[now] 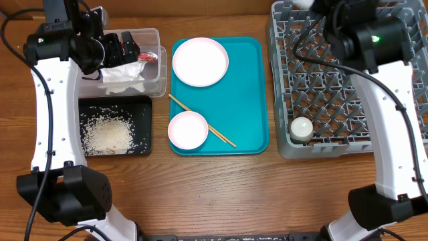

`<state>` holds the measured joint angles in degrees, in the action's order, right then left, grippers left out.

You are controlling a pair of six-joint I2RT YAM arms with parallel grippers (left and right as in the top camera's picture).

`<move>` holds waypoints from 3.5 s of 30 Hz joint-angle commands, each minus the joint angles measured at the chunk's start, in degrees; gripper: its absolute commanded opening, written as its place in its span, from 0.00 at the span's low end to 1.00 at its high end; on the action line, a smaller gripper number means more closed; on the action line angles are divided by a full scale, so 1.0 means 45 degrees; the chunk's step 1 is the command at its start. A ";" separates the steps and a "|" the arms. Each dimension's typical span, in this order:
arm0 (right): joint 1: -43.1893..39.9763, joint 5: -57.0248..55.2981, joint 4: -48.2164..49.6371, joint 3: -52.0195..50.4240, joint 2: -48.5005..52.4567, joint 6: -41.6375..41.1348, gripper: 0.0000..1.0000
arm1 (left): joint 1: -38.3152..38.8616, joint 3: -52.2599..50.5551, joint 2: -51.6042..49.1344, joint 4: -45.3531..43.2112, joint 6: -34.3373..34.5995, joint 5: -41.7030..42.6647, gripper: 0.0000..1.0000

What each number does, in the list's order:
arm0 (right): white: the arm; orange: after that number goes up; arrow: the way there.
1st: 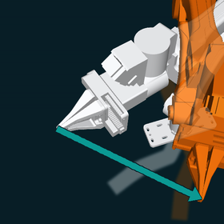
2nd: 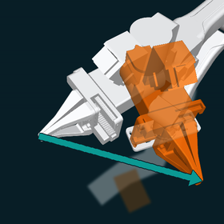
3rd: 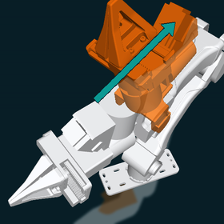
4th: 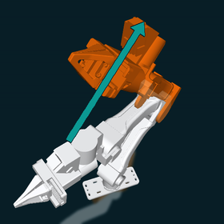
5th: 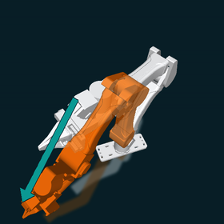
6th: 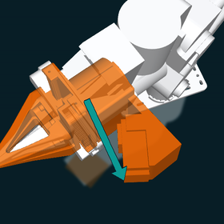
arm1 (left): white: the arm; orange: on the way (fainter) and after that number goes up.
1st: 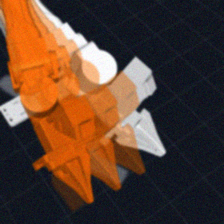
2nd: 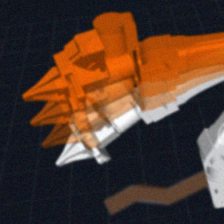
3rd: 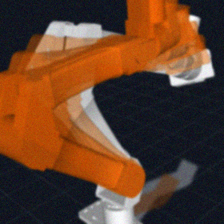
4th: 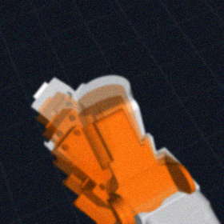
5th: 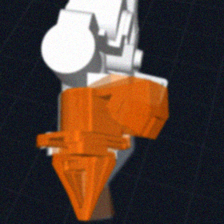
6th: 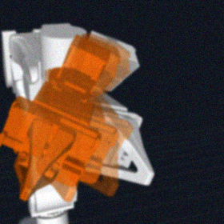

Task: Sort waste into correct bins and load items into the dishwasher

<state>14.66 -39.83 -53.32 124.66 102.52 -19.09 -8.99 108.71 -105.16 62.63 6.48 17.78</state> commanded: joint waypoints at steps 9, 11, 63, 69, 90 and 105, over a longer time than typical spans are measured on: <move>-0.0146 -0.6300 0.4313 -0.0355 0.4575 0.8791 0.04 | 0.0005 0.0185 0.0374 0.0029 -0.0151 -0.0063 1.00; -0.0146 -0.6436 0.5051 -0.0355 0.5255 1.0278 0.04 | 0.0005 0.0185 0.0374 0.0029 -0.0151 -0.0063 1.00; -0.0107 -0.5659 0.5469 -0.0379 0.7849 0.9185 0.04 | 0.0005 0.0185 0.0374 0.0029 -0.0151 -0.0058 1.00; -0.0107 -0.5659 0.5770 -0.0379 0.7932 0.9185 0.04 | 0.0005 0.0185 0.0374 0.0029 -0.0151 -0.0063 1.00; 0.1015 -0.6620 0.5013 -0.0379 0.8359 0.9233 0.04 | 0.0005 0.0185 0.0374 0.0029 -0.0151 -0.0058 1.00; 0.2132 -0.6679 0.4629 -0.0379 0.8359 0.9228 0.18 | 0.0005 0.0185 0.0374 0.0029 -0.0151 -0.0058 1.00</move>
<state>23.79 -70.67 -32.47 122.61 139.26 22.96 -8.99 108.71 -105.16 62.63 6.46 17.78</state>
